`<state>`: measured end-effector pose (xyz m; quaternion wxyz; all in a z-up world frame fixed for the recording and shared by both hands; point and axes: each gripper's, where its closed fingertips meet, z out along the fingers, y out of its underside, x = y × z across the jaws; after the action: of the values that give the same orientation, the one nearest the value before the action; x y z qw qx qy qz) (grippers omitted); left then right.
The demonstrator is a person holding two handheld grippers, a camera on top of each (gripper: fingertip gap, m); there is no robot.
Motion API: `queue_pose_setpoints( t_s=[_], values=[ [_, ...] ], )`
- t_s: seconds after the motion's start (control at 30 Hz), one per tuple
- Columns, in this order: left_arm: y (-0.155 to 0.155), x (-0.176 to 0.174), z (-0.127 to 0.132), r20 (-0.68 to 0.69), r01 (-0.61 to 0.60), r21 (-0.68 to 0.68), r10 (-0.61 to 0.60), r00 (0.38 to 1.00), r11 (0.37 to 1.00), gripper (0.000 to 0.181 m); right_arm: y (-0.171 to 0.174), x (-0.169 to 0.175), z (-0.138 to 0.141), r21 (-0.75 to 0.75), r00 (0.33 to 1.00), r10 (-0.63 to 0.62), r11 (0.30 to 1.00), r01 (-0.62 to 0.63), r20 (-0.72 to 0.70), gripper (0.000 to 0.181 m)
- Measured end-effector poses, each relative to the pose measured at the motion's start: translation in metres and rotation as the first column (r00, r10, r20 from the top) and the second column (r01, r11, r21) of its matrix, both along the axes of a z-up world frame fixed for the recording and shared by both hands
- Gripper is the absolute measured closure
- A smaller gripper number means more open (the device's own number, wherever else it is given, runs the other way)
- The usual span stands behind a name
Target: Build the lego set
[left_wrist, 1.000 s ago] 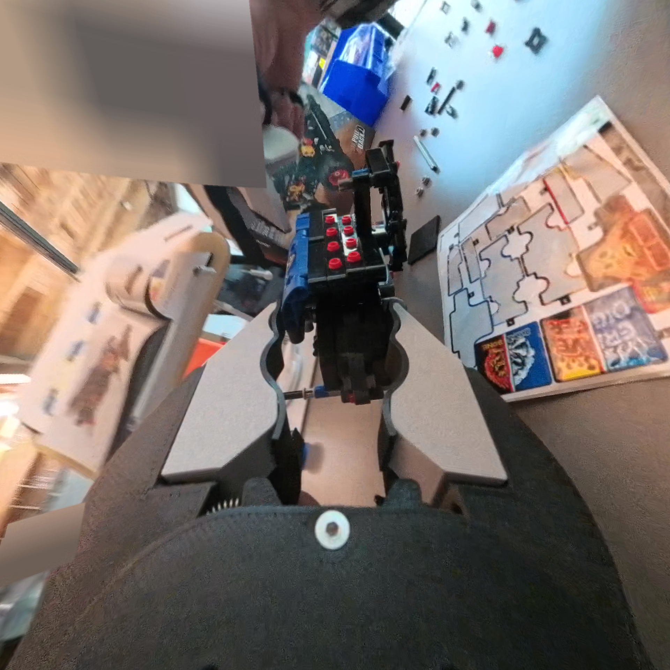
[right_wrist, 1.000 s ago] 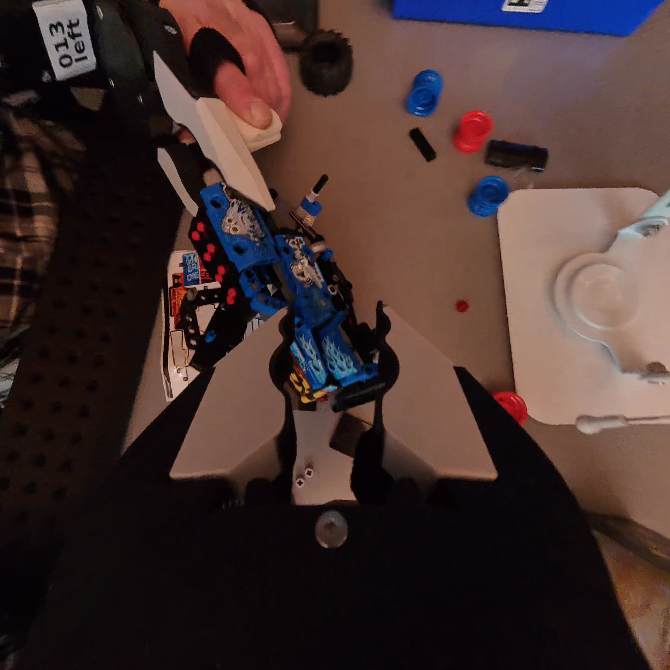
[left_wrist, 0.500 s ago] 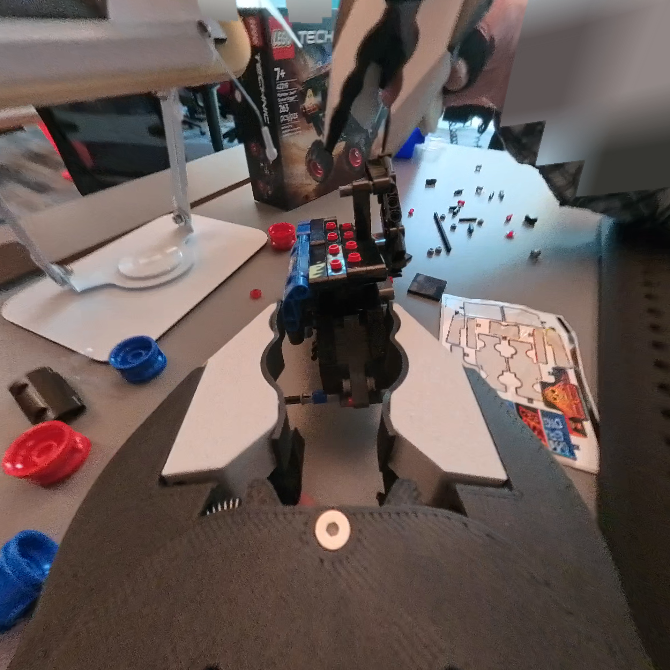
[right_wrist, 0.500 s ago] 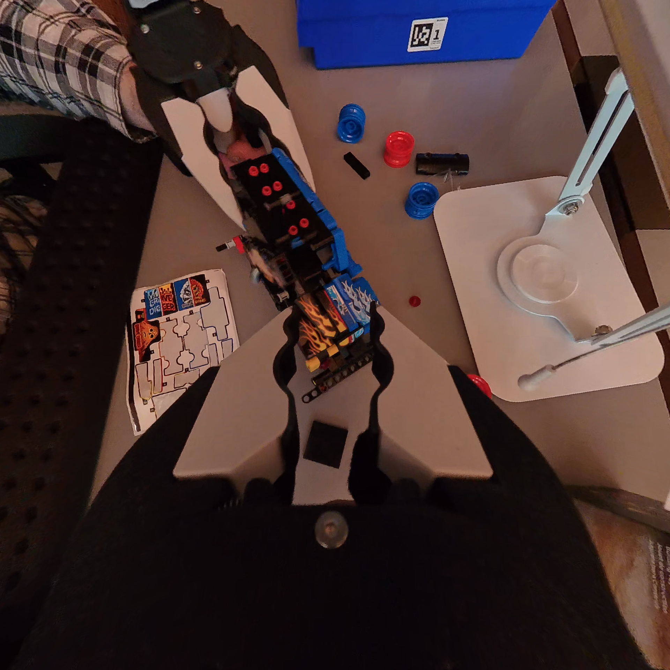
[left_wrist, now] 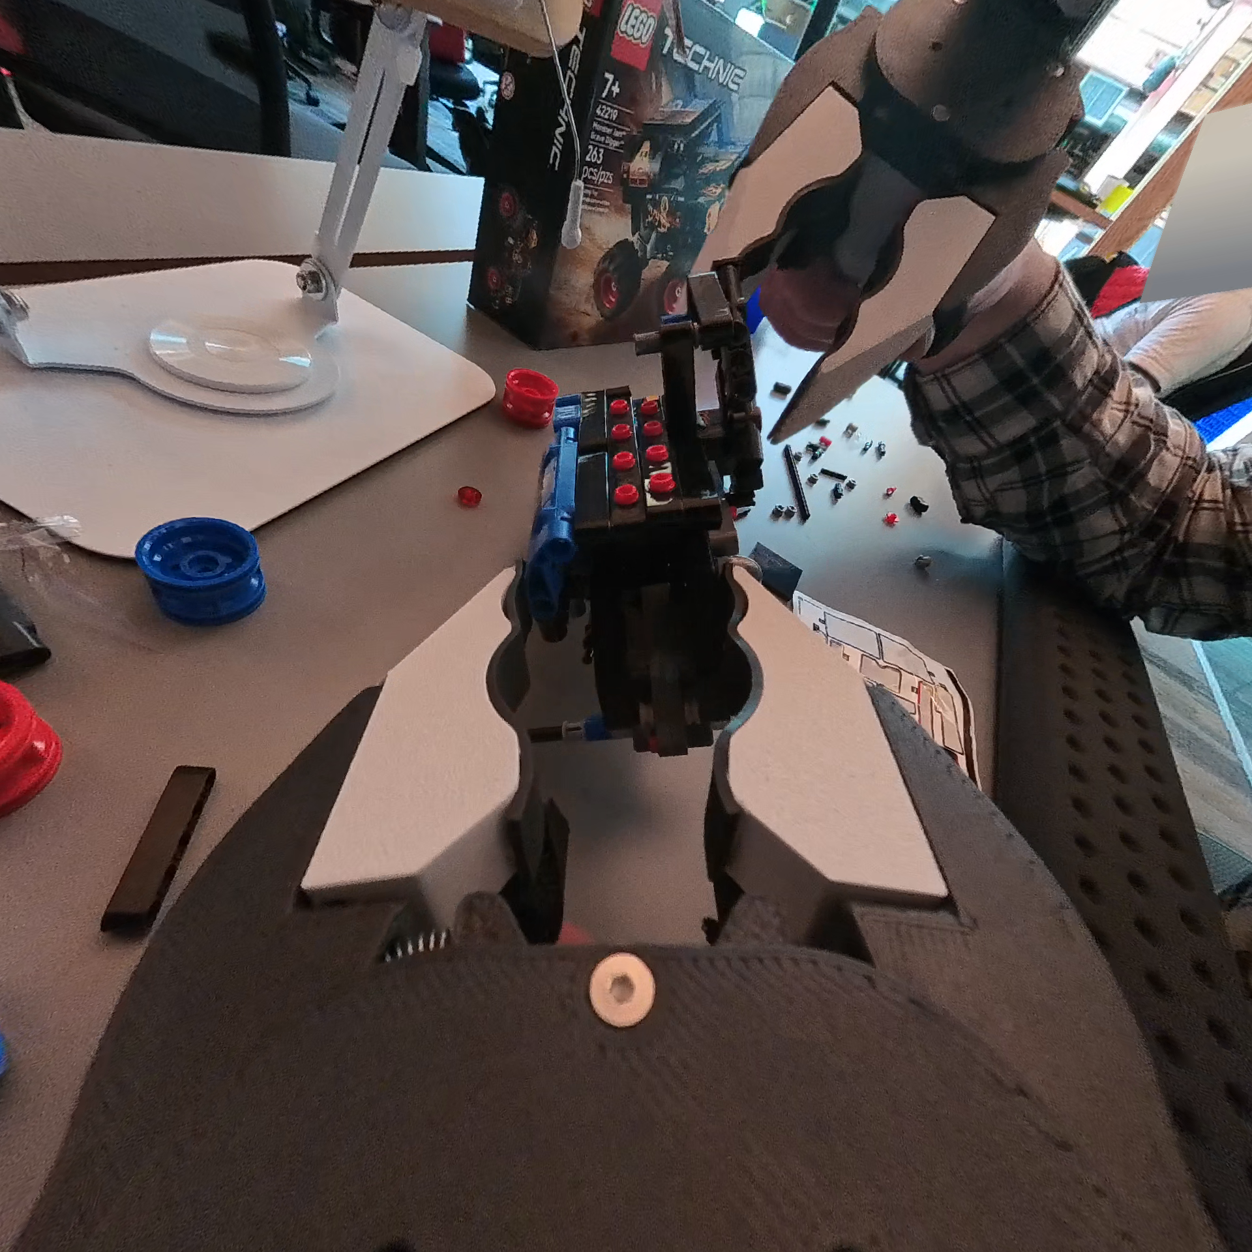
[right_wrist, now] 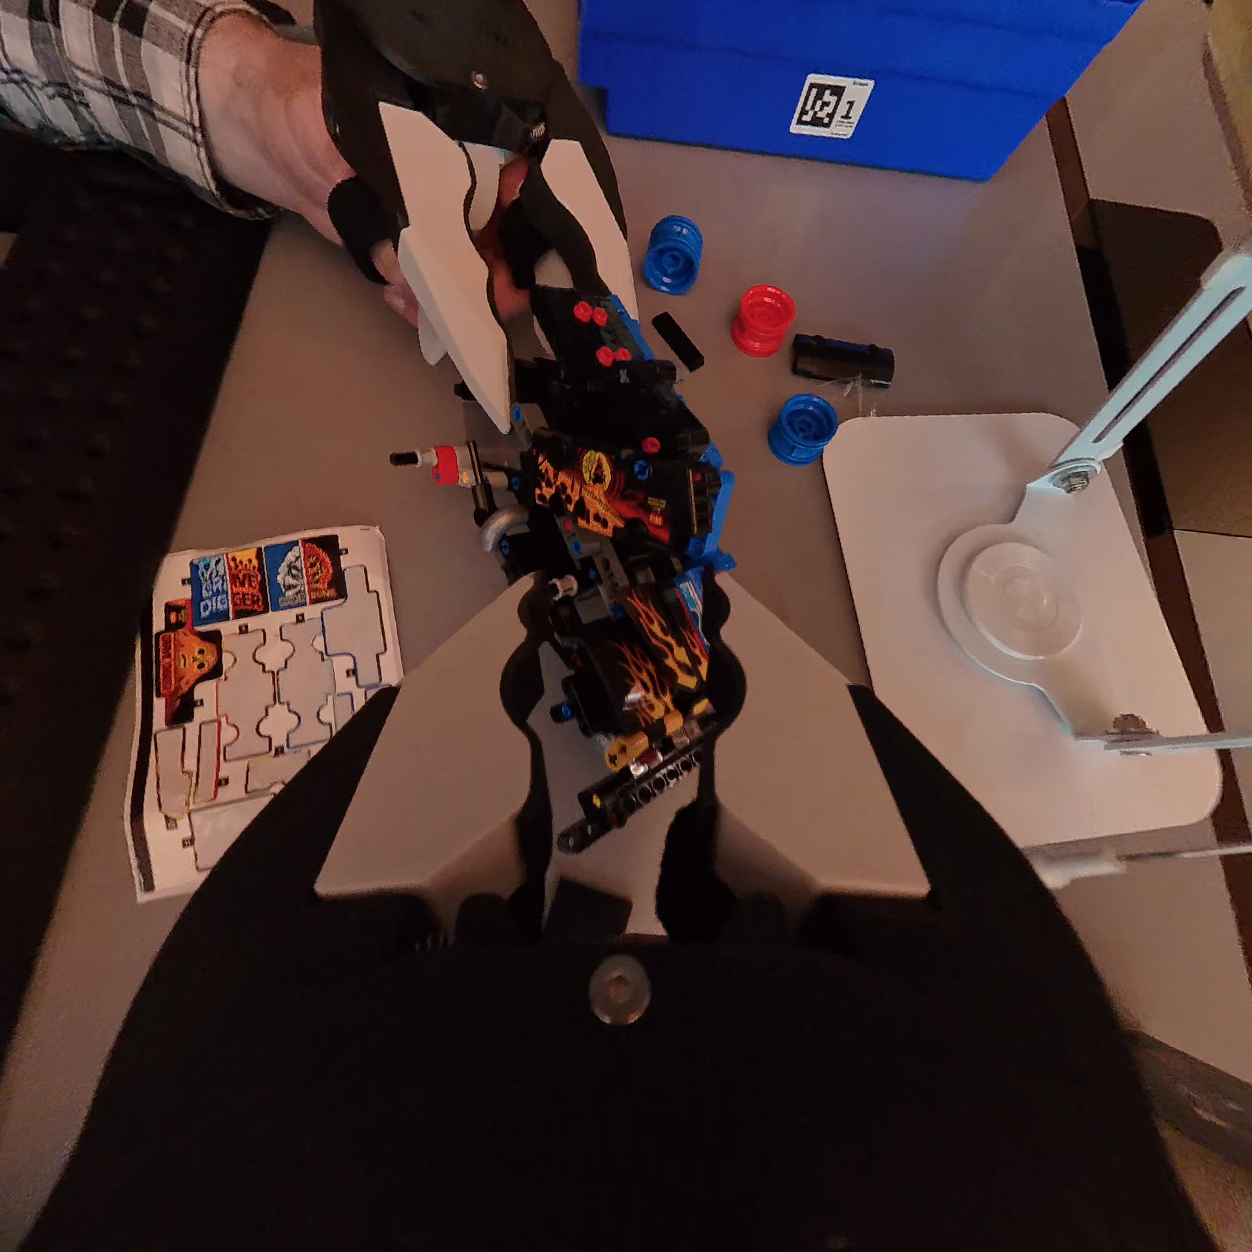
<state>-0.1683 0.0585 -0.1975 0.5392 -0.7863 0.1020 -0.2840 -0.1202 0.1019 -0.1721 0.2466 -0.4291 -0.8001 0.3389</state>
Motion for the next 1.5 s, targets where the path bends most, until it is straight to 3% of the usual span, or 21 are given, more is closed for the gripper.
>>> queue_pose_setpoints(
  t_s=[0.13,0.4,0.5,0.73,1.13,1.5],
  values=[
    [0.0,0.0,0.0,-0.011,-0.006,0.006,0.006,1.0,1.0,0.126,-0.007,-0.013,-0.004,-0.063,0.999,-0.043,0.997,0.042,-0.007,0.118],
    [0.001,-0.003,0.0,-0.001,-0.025,0.006,0.025,1.0,1.0,0.127,-0.011,-0.03,-0.014,-0.1,0.988,-0.152,0.983,0.152,0.008,0.109],
    [0.002,-0.005,0.0,0.006,-0.031,0.002,0.031,1.0,1.0,0.127,-0.018,-0.031,-0.013,-0.13,0.989,-0.146,0.98,0.148,0.022,0.098],
    [0.003,-0.006,0.0,0.024,-0.037,-0.006,0.037,0.999,0.999,0.127,-0.015,-0.037,-0.008,-0.106,0.972,-0.234,0.967,0.232,-0.002,0.12],
    [0.005,-0.008,-0.002,0.027,-0.06,-0.025,0.06,0.998,0.998,0.127,-0.011,-0.038,-0.01,-0.11,0.952,-0.306,0.946,0.305,0.006,0.121],
    [0.008,-0.007,-0.007,-0.012,-0.08,-0.042,0.08,0.997,0.996,0.131,0.003,-0.036,-0.019,0.037,0.933,-0.361,0.932,0.36,0.001,0.122]
  ],
)
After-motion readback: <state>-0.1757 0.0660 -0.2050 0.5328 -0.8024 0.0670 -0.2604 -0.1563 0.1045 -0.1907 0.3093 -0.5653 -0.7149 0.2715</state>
